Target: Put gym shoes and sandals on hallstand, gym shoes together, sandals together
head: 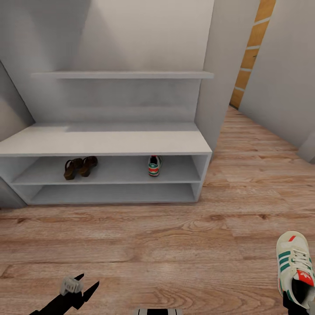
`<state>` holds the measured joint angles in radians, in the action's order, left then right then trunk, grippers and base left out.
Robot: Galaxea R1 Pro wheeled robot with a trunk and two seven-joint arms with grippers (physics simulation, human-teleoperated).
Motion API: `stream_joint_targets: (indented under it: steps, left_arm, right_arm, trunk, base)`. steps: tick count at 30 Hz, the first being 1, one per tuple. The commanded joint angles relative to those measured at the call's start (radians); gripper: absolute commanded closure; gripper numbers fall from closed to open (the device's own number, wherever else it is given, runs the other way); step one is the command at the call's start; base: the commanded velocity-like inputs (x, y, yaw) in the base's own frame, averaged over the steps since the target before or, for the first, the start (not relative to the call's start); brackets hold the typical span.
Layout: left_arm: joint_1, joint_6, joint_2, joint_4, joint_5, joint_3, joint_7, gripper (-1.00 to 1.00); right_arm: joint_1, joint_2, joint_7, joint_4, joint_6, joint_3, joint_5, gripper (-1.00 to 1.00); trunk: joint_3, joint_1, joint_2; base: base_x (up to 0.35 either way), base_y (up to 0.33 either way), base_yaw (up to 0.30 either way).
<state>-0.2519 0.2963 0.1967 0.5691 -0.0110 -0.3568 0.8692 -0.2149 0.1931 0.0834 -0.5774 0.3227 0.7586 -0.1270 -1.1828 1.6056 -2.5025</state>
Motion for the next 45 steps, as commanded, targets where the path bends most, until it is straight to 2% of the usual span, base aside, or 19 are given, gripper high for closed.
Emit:
stream_joint_targets:
  steps: [1, 18, 45]
  left_arm:
    - [0.0, 0.003, 0.0, -0.001, -0.001, -0.004, 0.005, -1.0]
    - [0.024, 0.003, -0.003, -0.002, 0.002, -0.002, 0.012, -1.0]
    - [0.026, 0.003, -0.003, -0.003, 0.004, -0.004, 0.013, -1.0]
  right_arm:
    - [-0.001, -0.001, 0.007, 0.001, 0.004, 0.008, -0.01, 1.0]
    - [-0.001, -0.001, 0.007, 0.002, 0.004, 0.008, -0.009, 1.0]
    - [-0.001, -0.001, 0.007, 0.004, 0.003, 0.008, -0.011, 1.0]
  trunk:
    - [-0.001, 0.0, 0.0]
    - [-0.001, 0.0, 0.0]
    - [-0.001, 0.0, 0.0]
  base:
    - [0.0, 0.0, 0.0]
    - [0.0, 0.022, 0.0]
    - [-0.164, 0.276, 0.0]
